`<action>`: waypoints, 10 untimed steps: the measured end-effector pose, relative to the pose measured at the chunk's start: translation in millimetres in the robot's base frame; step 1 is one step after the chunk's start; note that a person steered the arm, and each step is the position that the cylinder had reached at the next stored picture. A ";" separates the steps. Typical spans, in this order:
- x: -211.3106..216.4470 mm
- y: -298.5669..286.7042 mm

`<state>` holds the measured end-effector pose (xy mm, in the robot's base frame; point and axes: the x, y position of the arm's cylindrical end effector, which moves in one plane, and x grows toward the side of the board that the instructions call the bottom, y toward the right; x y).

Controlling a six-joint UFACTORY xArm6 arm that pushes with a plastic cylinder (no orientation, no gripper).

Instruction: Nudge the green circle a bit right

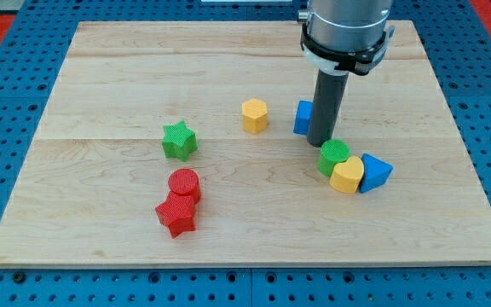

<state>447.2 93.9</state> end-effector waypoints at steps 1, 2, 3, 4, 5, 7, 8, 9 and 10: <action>-14.7 0.6; -31.3 6.7; -50.1 30.9; -28.4 30.9; -11.8 30.9; 7.6 50.7; 9.4 54.1; 10.0 67.2; 4.0 44.6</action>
<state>451.2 138.5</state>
